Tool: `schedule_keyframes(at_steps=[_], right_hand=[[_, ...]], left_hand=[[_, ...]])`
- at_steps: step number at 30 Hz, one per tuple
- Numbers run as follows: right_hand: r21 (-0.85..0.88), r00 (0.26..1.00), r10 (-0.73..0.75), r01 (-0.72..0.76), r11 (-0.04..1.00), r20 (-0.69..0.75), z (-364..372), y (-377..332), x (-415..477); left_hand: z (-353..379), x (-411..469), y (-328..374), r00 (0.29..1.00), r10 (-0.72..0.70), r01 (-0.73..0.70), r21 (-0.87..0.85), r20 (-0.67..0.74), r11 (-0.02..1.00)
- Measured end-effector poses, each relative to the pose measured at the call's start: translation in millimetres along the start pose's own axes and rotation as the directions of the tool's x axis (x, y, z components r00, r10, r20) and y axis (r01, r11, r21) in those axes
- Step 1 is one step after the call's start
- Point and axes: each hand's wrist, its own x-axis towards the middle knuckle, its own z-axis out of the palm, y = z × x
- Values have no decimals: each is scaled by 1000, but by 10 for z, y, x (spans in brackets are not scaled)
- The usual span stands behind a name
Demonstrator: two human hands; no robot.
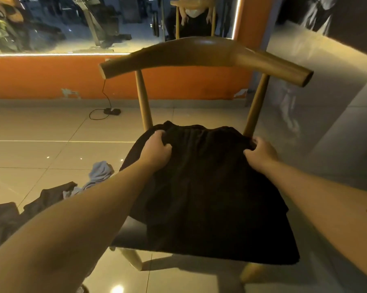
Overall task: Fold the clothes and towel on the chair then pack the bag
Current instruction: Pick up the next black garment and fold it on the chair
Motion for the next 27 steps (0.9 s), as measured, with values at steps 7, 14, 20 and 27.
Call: schedule_keyframes(at_steps=[7,14,20,27], right_hand=[[9,958,273,-275,961,87,-125,592,-864],[91,931,365,-361,928,-31,-70,555,-1546],[600,857,514,-429,675,35,104,283,-1744],[601,862,501,-441,667,76,212,303,-1906]], left_hand=[[162,-1239,-106,979,205,-204,99,-6,974],[129,-1801,-506,987,56,-80,161,151,984],[-26,-1945,-586,986,106,-123,129,131,984],[-116,-1928,-630,899,264,-358,241,348,902]])
